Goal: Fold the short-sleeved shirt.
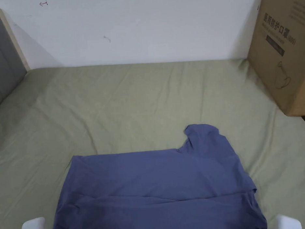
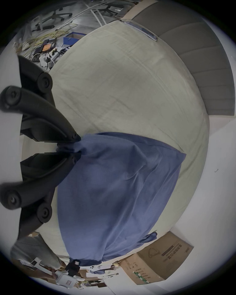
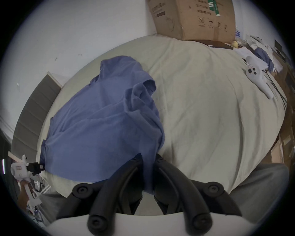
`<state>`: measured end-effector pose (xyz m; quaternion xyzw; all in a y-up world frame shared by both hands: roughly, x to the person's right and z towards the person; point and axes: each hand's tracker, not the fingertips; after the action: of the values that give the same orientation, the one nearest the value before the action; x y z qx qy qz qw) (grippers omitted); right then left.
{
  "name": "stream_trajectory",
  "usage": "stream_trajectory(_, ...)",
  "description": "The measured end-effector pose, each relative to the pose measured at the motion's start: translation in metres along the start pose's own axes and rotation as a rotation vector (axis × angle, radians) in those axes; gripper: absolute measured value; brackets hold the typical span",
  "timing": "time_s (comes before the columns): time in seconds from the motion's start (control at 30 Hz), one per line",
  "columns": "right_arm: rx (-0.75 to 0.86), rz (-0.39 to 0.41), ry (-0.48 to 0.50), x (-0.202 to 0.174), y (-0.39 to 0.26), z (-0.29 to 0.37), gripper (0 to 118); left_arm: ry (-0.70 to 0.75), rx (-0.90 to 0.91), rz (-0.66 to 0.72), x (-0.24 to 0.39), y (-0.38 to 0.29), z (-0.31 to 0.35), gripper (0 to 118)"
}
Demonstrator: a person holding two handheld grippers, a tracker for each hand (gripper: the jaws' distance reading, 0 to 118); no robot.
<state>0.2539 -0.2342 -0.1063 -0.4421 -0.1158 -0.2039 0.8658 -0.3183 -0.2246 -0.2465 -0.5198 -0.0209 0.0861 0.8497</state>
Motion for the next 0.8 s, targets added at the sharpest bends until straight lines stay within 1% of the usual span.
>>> stream_trajectory(0.03, 0.005, 0.018, -0.015, -0.003, 0.003, 0.005, 35, -0.007, 0.001, 0.010, 0.000, 0.001, 0.002, 20)
stream_trajectory(0.07, 0.006, 0.049, -0.051, -0.005, 0.006, 0.009, 48, -0.015, -0.002, 0.017, -0.001, 0.002, 0.005, 33)
stream_trajectory(0.1, 0.022, 0.063, -0.047, -0.009, 0.011, 0.019, 61, -0.047, -0.016, 0.062, -0.001, 0.003, 0.010, 49)
stream_trajectory(0.13, 0.057, 0.069, -0.027, -0.012, 0.016, 0.027, 79, -0.086, -0.009, 0.098, 0.000, 0.005, 0.017, 65)
stream_trajectory(0.17, 0.090, 0.080, -0.009, -0.015, 0.023, 0.038, 79, -0.124, 0.014, 0.121, 0.001, 0.007, 0.027, 65)
stream_trajectory(0.2, 0.134, 0.094, 0.002, -0.020, 0.031, 0.050, 84, -0.157, 0.026, 0.148, 0.006, 0.008, 0.041, 67)
stream_trajectory(0.23, 0.182, 0.110, 0.014, -0.026, 0.040, 0.063, 89, -0.183, 0.133, 0.142, 0.011, 0.015, 0.054, 70)
stream_trajectory(0.27, 0.227, 0.128, 0.023, -0.032, 0.049, 0.076, 93, -0.180, 0.194, 0.126, 0.015, 0.020, 0.068, 72)
stream_trajectory(0.3, 0.275, 0.150, 0.025, -0.040, 0.058, 0.090, 92, -0.185, 0.258, 0.106, 0.024, 0.027, 0.086, 74)
stream_trajectory(0.4, 0.431, 0.223, 0.038, -0.065, 0.083, 0.131, 92, -0.198, 0.438, 0.032, 0.050, 0.042, 0.132, 92)
stream_trajectory(0.47, 0.533, 0.256, 0.037, -0.080, 0.095, 0.155, 92, -0.195, 0.558, -0.020, 0.067, 0.052, 0.161, 100)
stream_trajectory(0.53, 0.619, 0.281, 0.027, -0.096, 0.106, 0.175, 92, -0.208, 0.621, -0.035, 0.084, 0.060, 0.182, 107)
stream_trajectory(0.63, 0.732, 0.306, 0.018, -0.117, 0.114, 0.197, 92, -0.254, 0.706, -0.071, 0.103, 0.070, 0.206, 109)
stream_trajectory(0.73, 0.807, 0.322, -0.009, -0.135, 0.115, 0.211, 92, -0.291, 0.745, -0.076, 0.119, 0.076, 0.217, 109)
stream_trajectory(0.77, 0.836, 0.328, -0.025, -0.138, 0.116, 0.211, 90, -0.285, 0.776, -0.073, 0.125, 0.076, 0.220, 108)
stream_trajectory(0.8, 0.850, 0.333, -0.030, -0.143, 0.115, 0.214, 85, -0.259, 0.830, -0.106, 0.131, 0.074, 0.223, 106)
